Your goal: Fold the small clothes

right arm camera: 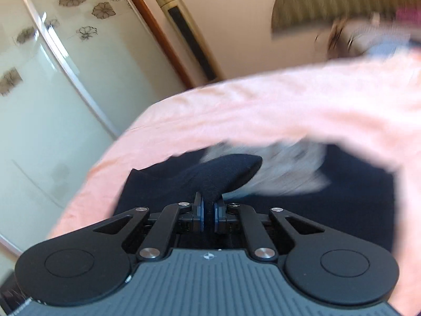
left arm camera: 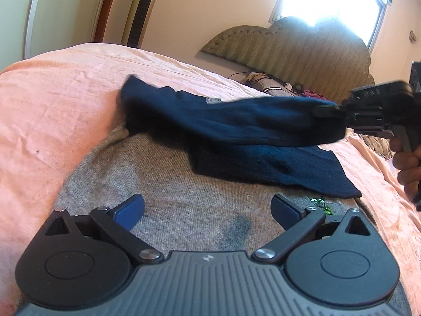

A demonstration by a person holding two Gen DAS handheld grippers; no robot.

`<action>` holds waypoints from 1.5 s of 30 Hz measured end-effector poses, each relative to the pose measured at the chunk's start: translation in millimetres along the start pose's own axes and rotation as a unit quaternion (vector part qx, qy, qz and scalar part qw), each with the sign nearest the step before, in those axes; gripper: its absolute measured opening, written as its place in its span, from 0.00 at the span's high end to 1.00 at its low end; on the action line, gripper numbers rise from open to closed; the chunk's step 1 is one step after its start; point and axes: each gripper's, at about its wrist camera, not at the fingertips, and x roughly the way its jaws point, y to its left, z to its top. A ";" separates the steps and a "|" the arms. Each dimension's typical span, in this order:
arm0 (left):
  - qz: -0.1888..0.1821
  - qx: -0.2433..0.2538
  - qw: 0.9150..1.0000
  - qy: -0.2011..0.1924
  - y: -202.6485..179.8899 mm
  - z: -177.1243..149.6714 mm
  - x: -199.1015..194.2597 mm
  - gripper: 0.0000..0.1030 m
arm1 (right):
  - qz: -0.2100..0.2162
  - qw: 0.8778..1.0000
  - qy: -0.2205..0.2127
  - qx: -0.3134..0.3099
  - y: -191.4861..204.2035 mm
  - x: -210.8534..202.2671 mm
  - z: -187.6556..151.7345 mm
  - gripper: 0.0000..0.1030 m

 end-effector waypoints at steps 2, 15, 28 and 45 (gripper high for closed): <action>-0.001 -0.003 1.000 -0.001 1.3 -0.1 0.2 0.00 | -0.032 0.999 0.006 0.016 -25.8 -5.2 2.2 0.87; 0.003 0.003 1.000 0.001 -0.8 0.0 -1.8 0.00 | -0.107 0.994 0.017 0.027 -61.5 14.0 -29.8 0.55; 0.018 0.042 0.999 0.019 -8.7 1.7 1.5 0.00 | -0.146 0.980 -0.032 -0.135 -18.0 54.8 -72.6 0.22; 0.085 0.171 0.979 0.069 -30.9 98.0 139.8 0.00 | -0.175 0.983 -0.015 -0.051 -40.2 58.9 -49.3 0.13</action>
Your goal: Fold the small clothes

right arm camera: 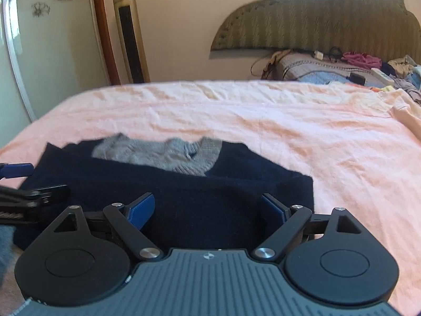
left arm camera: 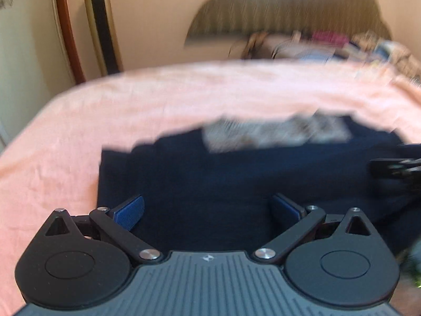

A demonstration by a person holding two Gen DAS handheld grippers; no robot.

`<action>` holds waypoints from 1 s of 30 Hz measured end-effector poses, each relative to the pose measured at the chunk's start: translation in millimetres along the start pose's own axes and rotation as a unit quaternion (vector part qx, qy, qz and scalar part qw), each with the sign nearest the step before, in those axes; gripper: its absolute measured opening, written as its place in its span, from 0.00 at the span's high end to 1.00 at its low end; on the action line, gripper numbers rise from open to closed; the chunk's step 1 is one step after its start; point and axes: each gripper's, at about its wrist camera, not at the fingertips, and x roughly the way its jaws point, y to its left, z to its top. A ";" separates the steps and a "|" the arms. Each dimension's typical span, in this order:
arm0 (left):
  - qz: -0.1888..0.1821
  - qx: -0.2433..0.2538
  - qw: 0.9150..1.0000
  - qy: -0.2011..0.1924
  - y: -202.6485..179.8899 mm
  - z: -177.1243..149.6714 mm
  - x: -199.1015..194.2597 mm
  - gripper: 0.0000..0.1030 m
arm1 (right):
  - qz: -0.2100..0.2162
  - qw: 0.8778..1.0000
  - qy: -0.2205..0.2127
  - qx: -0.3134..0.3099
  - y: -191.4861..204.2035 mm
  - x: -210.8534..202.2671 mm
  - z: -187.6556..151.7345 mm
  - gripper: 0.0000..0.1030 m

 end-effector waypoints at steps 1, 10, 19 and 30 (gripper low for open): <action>-0.024 -0.027 0.999 -0.007 12.5 -2.2 2.6 0.00 | -0.003 1.000 -0.004 -0.001 -6.2 3.7 -5.3 0.04; -0.002 -0.008 1.000 0.000 23.0 2.3 -8.4 0.00 | 0.003 0.999 -0.032 0.017 -16.8 -11.8 -5.6 0.14; 0.014 -0.016 1.000 -0.003 25.4 1.7 1.9 0.00 | 0.003 1.000 -0.002 -0.007 -7.5 4.3 -4.5 0.01; 0.034 -0.056 0.998 -0.002 53.8 -56.3 -72.3 0.00 | 0.007 0.999 -0.021 -0.037 -6.4 -71.0 -57.3 0.13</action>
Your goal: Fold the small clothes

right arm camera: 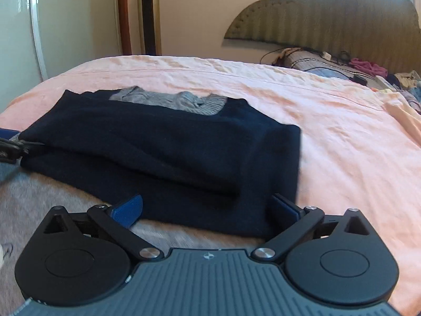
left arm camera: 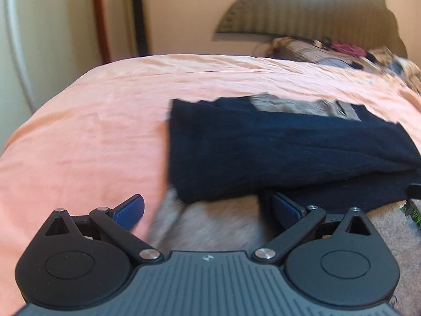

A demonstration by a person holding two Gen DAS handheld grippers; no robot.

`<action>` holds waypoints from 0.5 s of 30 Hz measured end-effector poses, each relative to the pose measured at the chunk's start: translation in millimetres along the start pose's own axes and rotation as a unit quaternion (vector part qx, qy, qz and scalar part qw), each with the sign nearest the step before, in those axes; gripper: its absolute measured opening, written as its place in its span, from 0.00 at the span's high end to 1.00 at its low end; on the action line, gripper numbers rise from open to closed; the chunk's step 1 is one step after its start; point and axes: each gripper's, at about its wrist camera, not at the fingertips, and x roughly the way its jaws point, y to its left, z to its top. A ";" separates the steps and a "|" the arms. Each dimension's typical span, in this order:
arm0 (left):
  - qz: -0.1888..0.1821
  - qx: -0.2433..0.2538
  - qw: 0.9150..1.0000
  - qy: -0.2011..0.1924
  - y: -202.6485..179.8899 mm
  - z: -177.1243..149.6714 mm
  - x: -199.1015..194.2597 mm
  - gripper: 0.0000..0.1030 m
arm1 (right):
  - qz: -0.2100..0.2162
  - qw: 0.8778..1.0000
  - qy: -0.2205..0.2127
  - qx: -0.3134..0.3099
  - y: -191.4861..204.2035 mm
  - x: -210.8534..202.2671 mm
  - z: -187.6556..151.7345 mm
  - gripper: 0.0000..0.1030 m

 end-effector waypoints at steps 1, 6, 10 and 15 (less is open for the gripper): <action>0.008 -0.013 1.000 -0.005 10.4 -1.4 -7.6 0.00 | -0.008 1.000 -0.013 0.021 -7.9 -12.6 0.9 0.09; -0.002 -0.098 0.995 0.018 56.4 -13.2 -9.3 0.01 | -0.036 0.994 -0.008 0.104 -52.4 -24.6 -4.4 0.12; 0.029 -0.043 0.999 0.008 31.9 -12.4 -8.9 0.53 | -0.015 0.996 0.019 0.090 -46.6 -6.5 -12.1 0.56; 0.048 0.028 0.998 -0.007 27.0 -13.1 -6.7 0.76 | 0.028 0.985 0.022 0.168 -84.2 -7.2 -18.4 0.89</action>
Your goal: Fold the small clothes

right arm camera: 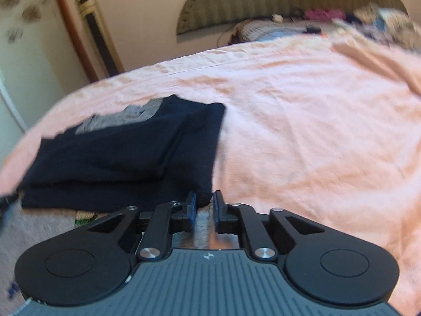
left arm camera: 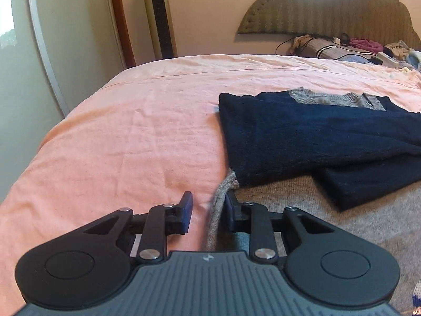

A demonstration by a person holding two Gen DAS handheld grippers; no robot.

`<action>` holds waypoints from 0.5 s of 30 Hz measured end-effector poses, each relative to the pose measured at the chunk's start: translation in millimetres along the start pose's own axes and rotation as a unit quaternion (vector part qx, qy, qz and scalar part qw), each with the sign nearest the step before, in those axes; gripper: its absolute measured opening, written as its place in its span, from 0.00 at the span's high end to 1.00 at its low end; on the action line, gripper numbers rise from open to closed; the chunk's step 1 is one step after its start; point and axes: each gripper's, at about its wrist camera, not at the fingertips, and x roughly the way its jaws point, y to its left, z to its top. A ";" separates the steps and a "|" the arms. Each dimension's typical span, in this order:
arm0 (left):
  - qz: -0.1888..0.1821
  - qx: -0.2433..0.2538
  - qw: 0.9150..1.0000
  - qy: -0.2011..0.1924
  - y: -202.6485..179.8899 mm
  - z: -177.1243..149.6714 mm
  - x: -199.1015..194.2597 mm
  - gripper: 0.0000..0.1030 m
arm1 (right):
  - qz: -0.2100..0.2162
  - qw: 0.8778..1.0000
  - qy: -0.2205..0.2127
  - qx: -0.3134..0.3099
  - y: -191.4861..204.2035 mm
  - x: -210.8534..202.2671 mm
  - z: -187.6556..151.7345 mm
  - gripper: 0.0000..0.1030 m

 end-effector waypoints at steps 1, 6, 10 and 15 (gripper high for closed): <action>-0.003 0.001 1.000 0.002 -0.2 -0.1 -2.1 0.76 | -0.003 1.000 0.000 -0.012 4.6 -1.4 -2.6 0.88; -0.042 -0.053 0.997 0.028 11.6 -9.1 -29.0 0.53 | -0.003 1.000 -0.003 -0.030 23.4 -28.9 -18.8 0.42; -0.051 -0.095 0.994 0.032 25.0 -39.7 -52.0 0.07 | -0.007 0.998 0.006 -0.061 21.9 -49.2 -49.2 0.39; -0.017 -0.041 0.999 0.010 22.6 -53.7 -60.8 0.58 | 0.006 0.999 0.014 -0.030 -9.0 -60.4 -49.2 0.96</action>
